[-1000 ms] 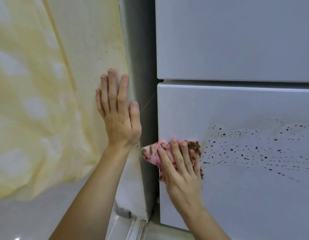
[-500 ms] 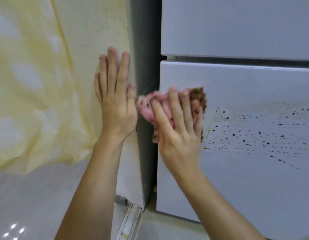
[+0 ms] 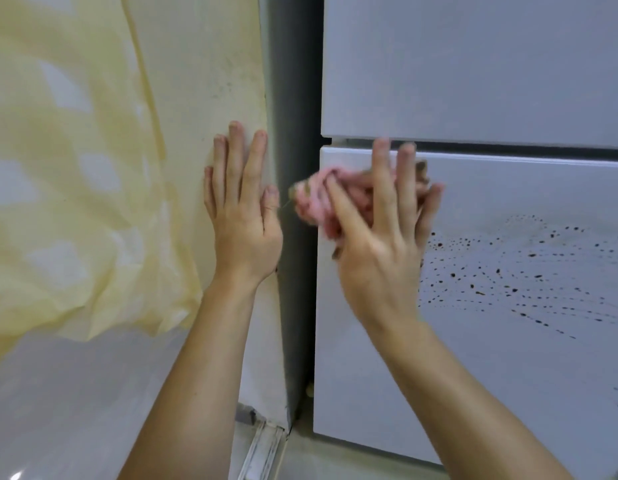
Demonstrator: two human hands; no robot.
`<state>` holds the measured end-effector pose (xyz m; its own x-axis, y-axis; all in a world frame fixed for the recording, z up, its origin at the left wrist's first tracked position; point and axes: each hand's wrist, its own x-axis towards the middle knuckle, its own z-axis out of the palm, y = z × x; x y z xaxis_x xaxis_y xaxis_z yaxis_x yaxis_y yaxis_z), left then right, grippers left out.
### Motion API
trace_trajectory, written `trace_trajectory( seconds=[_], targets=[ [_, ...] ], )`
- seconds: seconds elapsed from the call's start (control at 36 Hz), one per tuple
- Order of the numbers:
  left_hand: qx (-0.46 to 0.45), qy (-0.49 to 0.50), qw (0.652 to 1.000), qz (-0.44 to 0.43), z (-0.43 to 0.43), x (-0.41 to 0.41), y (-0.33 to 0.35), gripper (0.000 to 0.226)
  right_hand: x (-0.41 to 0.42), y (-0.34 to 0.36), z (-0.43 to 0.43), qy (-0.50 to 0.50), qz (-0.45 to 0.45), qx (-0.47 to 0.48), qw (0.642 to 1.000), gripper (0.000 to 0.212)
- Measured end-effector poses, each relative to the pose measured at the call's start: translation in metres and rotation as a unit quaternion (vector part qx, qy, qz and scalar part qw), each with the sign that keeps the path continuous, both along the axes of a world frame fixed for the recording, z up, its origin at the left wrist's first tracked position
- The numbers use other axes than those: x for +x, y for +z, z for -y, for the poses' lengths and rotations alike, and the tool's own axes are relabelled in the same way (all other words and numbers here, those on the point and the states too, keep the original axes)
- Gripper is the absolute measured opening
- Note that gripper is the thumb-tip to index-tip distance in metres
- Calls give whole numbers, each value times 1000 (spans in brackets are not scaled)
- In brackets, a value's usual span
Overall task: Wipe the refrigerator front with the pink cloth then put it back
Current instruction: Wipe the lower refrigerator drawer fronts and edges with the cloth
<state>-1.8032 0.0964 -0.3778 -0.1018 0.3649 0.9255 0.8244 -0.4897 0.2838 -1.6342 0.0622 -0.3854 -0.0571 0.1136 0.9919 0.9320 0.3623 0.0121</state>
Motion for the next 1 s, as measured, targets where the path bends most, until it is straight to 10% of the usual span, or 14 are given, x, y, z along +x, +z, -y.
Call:
trace_trajectory(
  seconds=[0.58,1.0],
  targets=[
    [-22,58,998,-2,-13,5,-71,69,37,-141,2,4,174,-126,977,79],
    [-32,63,997,12,-9,13,-69,72,40,-27,-2,19,-83,-40,996,60]
  ],
)
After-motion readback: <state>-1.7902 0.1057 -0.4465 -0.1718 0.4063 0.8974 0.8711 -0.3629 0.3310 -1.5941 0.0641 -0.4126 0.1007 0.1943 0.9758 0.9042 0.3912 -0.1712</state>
